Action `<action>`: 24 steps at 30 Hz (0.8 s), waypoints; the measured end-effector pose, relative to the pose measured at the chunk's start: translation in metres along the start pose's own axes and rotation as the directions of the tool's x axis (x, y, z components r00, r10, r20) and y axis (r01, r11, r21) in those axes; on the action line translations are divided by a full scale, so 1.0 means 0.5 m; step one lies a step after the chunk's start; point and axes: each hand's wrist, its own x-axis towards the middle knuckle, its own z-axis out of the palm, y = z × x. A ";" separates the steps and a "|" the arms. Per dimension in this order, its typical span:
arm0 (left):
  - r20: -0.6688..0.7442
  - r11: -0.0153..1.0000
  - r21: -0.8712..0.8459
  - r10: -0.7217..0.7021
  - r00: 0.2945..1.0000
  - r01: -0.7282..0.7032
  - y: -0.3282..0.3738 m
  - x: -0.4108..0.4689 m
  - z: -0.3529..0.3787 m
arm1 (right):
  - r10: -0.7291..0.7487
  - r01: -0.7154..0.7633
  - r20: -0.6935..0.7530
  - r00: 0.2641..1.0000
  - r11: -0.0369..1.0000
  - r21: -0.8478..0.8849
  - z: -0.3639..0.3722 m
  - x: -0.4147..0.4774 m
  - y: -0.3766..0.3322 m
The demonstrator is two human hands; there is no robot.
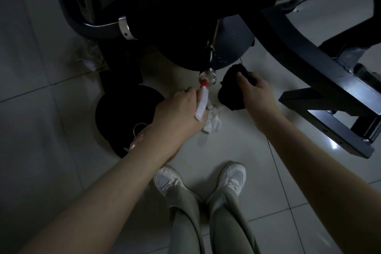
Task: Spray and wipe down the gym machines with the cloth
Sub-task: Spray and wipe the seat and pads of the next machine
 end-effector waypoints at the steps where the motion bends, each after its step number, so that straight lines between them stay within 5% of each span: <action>1: -0.028 1.000 0.000 -0.030 0.999 0.030 -0.010 0.000 0.004 | 0.004 -0.004 -0.004 1.000 1.000 0.010 0.000 0.000 0.001; 5: -0.049 0.984 -0.128 -0.127 0.991 0.120 -0.042 -0.014 -0.003 | -0.031 0.034 -0.035 0.999 0.996 0.088 0.004 -0.013 -0.003; 7: -0.081 0.987 -0.150 -0.074 0.994 0.061 -0.059 -0.021 -0.007 | -0.181 0.188 -0.077 0.981 0.976 0.105 0.014 -0.032 -0.008; 9: -0.068 0.993 -0.116 -0.005 0.998 -0.003 -0.076 -0.025 -0.001 | -0.418 0.416 -0.024 0.908 0.908 -0.053 0.042 -0.048 -0.005; 13: -0.071 0.990 -0.128 -0.071 0.995 0.061 -0.098 -0.034 -0.004 | -0.674 0.623 0.264 0.690 0.367 -0.691 0.103 -0.023 0.025; 17: -0.055 0.986 -0.147 -0.094 0.994 0.085 -0.123 -0.037 0.002 | -0.826 0.624 0.258 0.502 0.139 -0.769 0.111 0.028 0.005; 19: -0.058 0.973 -0.182 -0.154 0.986 0.141 -0.130 -0.037 0.001 | -0.835 0.639 0.258 0.487 0.139 -0.756 0.111 0.035 -0.007; 22: -0.058 0.960 -0.210 -0.202 0.978 0.186 -0.138 -0.037 0.005 | -0.791 0.615 0.234 0.565 0.215 -0.759 0.116 0.014 0.001; 24: -0.072 0.950 -0.236 -0.228 0.971 0.205 -0.142 -0.036 0.007 | -0.779 0.622 0.287 0.558 0.163 -0.766 0.114 0.011 0.010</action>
